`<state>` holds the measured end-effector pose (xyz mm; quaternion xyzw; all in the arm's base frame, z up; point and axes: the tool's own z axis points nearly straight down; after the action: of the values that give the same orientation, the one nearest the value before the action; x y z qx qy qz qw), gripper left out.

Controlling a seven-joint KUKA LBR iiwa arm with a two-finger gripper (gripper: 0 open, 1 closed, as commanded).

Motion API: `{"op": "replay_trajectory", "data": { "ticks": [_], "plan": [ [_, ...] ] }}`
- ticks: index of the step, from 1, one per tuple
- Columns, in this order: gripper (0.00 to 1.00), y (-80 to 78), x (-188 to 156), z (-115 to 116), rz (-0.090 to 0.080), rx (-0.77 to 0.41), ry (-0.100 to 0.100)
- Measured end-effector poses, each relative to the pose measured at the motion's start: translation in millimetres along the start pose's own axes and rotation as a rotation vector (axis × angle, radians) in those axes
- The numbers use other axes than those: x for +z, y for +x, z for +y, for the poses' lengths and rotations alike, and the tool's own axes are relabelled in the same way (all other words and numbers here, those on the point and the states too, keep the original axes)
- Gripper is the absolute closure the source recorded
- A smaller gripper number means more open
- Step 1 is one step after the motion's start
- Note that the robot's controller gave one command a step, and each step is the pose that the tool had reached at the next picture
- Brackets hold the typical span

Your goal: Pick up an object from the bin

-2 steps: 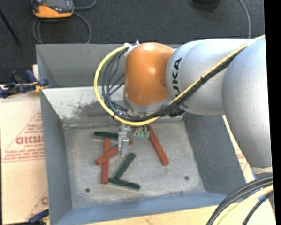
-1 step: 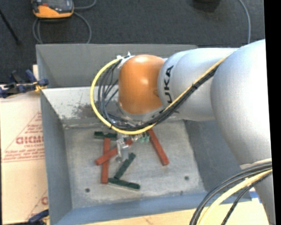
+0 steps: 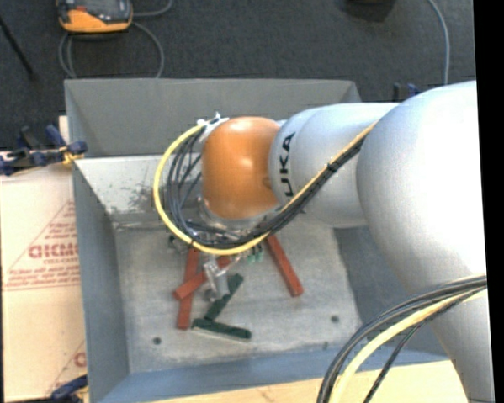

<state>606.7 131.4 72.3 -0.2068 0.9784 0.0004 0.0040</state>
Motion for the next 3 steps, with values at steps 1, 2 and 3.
{"op": "replay_trajectory", "data": {
  "ticks": [1,2,3],
  "plan": [
    [0.00,-1.0,-32,-3,0.005,-0.151,0.000],
    [0.00,-1.7,-11,-2,0.002,-0.021,-0.001],
    [1.00,-1.7,-1,4,-0.003,-0.600,0.001]
  ]
}}
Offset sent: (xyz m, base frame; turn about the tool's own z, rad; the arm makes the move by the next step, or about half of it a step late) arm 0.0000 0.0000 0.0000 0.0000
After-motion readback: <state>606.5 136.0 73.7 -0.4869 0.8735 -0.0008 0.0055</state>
